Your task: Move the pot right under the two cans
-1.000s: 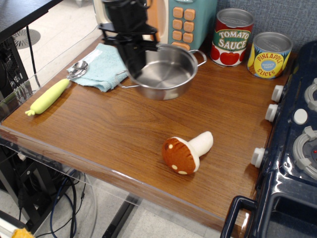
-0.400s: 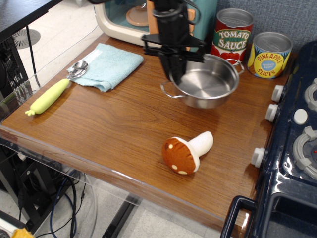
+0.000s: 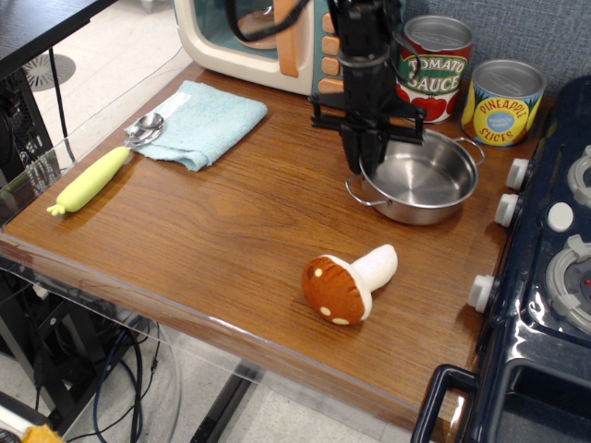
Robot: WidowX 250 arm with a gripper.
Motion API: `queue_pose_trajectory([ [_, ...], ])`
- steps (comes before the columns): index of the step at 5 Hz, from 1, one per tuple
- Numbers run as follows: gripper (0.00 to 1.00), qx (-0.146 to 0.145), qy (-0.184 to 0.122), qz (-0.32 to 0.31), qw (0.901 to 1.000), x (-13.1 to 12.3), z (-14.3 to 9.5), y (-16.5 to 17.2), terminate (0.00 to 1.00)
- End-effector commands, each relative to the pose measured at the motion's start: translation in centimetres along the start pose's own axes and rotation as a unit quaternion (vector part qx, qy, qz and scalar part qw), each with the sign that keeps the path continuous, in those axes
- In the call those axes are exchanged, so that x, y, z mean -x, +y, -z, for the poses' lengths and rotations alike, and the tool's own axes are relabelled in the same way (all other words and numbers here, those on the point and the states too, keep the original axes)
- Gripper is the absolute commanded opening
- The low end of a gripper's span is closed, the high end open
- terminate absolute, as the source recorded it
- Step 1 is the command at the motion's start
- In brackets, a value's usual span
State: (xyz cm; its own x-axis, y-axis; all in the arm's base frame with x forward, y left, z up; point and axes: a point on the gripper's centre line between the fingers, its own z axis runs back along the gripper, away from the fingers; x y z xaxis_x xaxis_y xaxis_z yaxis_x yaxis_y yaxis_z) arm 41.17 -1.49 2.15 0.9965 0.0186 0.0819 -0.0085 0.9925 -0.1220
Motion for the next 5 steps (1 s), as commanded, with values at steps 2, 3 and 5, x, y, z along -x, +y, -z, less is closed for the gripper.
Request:
queue_pose_trajectory([
  [2,1.0,-0.01,-0.013,-0.002,0.9999,-1.0,-0.7,-0.2,0.0],
  [3,1.0,-0.003,-0.016,-0.012,0.9998,-1.0,-1.2,0.1,0.0],
  [5,1.0,0.002,-0.022,-0.003,0.9997,-1.3,-2.6,0.0,0.0],
])
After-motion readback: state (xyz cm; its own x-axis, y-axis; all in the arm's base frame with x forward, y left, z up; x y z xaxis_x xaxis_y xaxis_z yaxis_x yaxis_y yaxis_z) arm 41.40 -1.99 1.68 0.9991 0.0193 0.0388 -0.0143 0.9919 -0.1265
